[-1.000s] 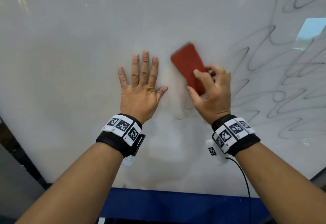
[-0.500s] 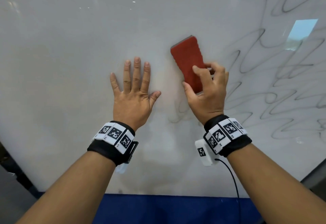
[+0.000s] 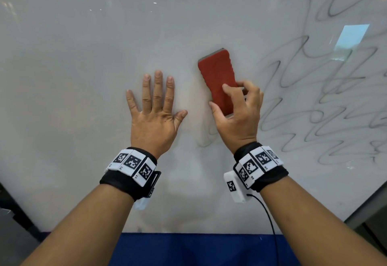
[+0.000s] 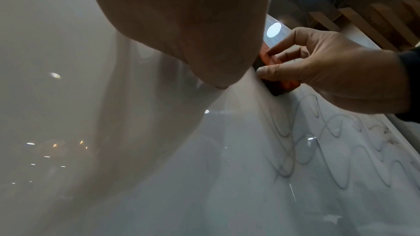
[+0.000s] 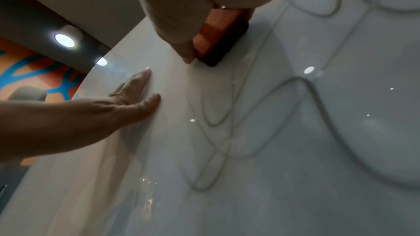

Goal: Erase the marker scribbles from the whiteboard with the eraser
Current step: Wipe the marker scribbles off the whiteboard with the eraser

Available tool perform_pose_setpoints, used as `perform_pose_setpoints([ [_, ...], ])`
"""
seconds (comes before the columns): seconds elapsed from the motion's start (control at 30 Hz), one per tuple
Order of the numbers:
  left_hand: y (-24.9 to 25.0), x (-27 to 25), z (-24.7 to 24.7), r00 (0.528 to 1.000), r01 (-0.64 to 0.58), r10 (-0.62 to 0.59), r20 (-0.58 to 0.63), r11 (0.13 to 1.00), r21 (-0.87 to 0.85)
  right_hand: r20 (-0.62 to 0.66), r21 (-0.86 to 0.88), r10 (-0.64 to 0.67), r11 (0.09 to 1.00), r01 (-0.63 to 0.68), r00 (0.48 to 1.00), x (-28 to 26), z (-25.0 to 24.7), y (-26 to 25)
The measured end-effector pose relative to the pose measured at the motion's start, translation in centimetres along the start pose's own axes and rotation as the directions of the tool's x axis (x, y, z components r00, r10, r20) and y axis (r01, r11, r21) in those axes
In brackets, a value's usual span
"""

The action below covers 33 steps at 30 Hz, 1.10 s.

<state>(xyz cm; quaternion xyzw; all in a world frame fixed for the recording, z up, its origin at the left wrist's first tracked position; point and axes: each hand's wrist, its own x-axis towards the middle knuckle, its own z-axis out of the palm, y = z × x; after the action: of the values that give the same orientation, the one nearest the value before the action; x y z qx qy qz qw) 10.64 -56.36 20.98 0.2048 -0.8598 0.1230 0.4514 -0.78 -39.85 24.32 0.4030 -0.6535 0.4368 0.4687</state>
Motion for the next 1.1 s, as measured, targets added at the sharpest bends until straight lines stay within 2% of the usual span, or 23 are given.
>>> perform_pose_setpoints([
  [0.07,0.0,0.0,0.0,1.0,0.001,-0.001,-0.002,1.0,-0.004,0.03,-0.002,0.024,1.0,-0.024,0.999,-2.3,0.6,-0.4],
  [0.17,-0.1,-0.1,-0.1,1.0,-0.004,0.004,0.006,1.0,0.006,0.217,-0.011,-0.031,0.999,0.034,0.976,-6.2,1.0,-0.4],
  [0.23,-0.1,-0.3,-0.1,1.0,-0.014,0.014,0.011,1.0,0.012,0.259,-0.003,-0.073,0.997,0.076,0.963,-5.8,0.7,0.1],
  [0.3,-0.1,-0.3,-0.2,1.0,-0.008,0.008,0.021,1.0,0.017,0.183,-0.006,-0.072,0.997,0.074,0.981,-4.0,0.2,0.3],
  [0.37,0.1,-0.4,-0.3,0.999,0.005,-0.006,0.036,1.0,0.011,0.072,-0.006,-0.003,1.0,0.003,0.997,-2.2,0.1,0.3],
  [0.43,0.4,-0.3,-0.6,0.998,0.017,-0.017,0.054,1.0,0.007,0.024,-0.009,0.076,0.997,-0.075,0.997,-2.4,0.4,-0.1],
  [0.53,1.0,-0.2,-1.8,0.998,0.06,-0.059,0.036,0.997,-0.037,0.033,0.013,0.175,0.984,-0.175,0.984,-5.5,1.3,-1.3],
  [0.63,2.2,0.1,-3.8,0.992,0.115,-0.122,-0.022,0.973,-0.198,0.067,0.05,0.255,0.965,-0.259,0.965,-8.0,1.9,-2.6],
  [0.73,3.6,0.1,-4.9,1.0,0.016,-0.009,0.021,0.922,-0.388,0.066,0.149,0.338,0.927,-0.344,0.939,-8.5,1.7,-3.6],
  [0.8,4.3,-0.1,-4.8,0.995,-0.057,0.088,0.053,0.905,-0.422,0.077,0.177,0.338,0.921,-0.347,0.938,-8.5,1.4,-3.8],
  [0.93,4.6,-0.1,-4.2,0.983,-0.124,0.166,0.081,0.918,-0.376,0.107,0.208,0.353,0.906,-0.368,0.93,-7.9,0.6,-3.0],
  [1.1,4.8,-0.5,-2.9,0.983,-0.15,0.172,0.069,0.957,-0.249,0.128,0.215,0.344,0.906,-0.364,0.93,-7.2,-0.7,-2.0],
])
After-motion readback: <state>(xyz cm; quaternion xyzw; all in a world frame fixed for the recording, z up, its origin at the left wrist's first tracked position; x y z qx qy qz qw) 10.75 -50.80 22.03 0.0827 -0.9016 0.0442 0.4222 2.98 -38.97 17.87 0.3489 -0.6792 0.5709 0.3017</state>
